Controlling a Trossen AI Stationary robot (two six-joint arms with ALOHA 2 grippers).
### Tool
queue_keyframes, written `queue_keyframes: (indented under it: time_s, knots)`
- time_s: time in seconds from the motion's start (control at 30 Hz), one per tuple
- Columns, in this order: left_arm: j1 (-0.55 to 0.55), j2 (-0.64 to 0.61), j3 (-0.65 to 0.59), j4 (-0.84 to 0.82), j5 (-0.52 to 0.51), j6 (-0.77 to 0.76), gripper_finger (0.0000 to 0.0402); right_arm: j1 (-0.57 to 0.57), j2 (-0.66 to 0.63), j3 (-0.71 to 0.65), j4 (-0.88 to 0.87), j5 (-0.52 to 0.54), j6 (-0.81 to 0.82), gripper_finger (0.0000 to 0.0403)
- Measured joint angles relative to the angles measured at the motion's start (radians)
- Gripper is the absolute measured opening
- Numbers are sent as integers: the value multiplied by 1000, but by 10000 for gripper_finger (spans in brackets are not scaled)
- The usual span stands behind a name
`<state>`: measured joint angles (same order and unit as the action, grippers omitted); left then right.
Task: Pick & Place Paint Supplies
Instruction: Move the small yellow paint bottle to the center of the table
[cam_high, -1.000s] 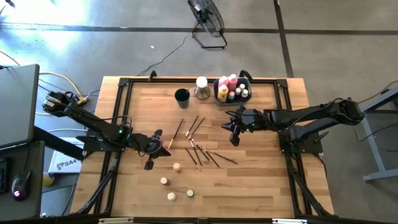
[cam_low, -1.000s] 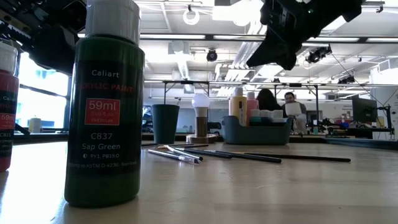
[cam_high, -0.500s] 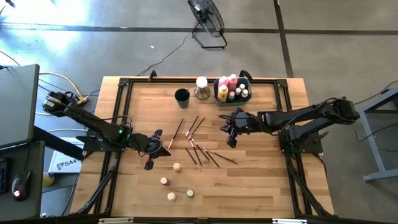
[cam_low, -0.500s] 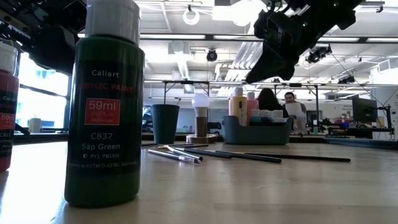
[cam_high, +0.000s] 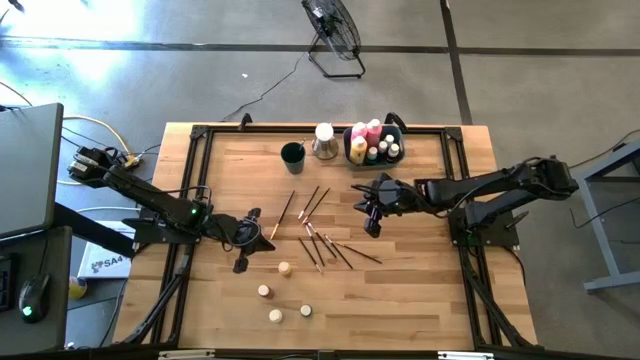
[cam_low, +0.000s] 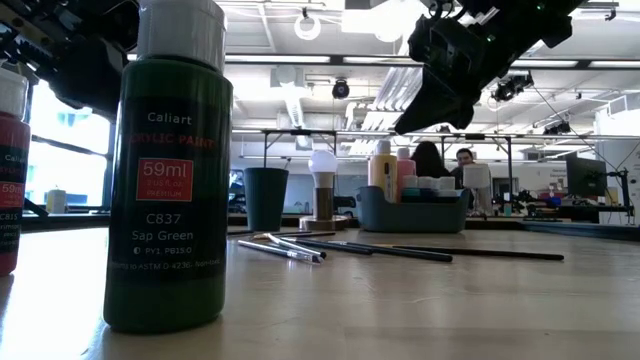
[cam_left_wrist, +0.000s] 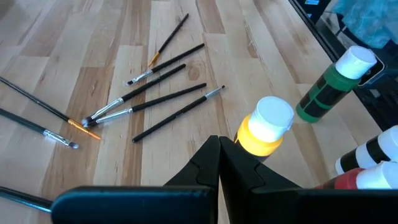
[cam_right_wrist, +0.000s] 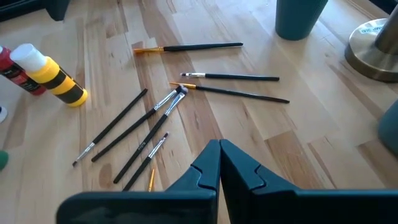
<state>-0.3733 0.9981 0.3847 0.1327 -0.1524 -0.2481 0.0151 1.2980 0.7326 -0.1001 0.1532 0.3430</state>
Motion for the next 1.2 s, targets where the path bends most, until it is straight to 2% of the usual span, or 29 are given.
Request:
queue_keyframes:
  time_s: [0.23, 0.5, 0.7, 0.77, 0.93, 1.1, 1.2]
  knots:
    - [0, -20, 0, -1, 25, -47, 6, 0, 0, 0, -3, -24, 1, 2]
    - [-1, -94, 0, -4, 141, 119, 6, 0, 0, 0, -3, -26, 4, 2]
    - [0, -98, 0, -30, 252, 142, 6, 0, 0, 0, -2, -26, 4, 2]
    - [-1, -96, 0, -53, 252, 143, 6, 0, 0, 0, -2, -26, 4, 2]
    - [0, -95, 0, -82, 166, 143, 6, 0, 0, 0, -2, -26, 4, 2]
    - [0, -80, 0, -74, 170, 264, 9, 0, 0, 0, -1, -26, 4, 2]
    - [0, -60, 0, -71, 171, 269, 32, 0, 0, 0, -1, -26, 4, 2]
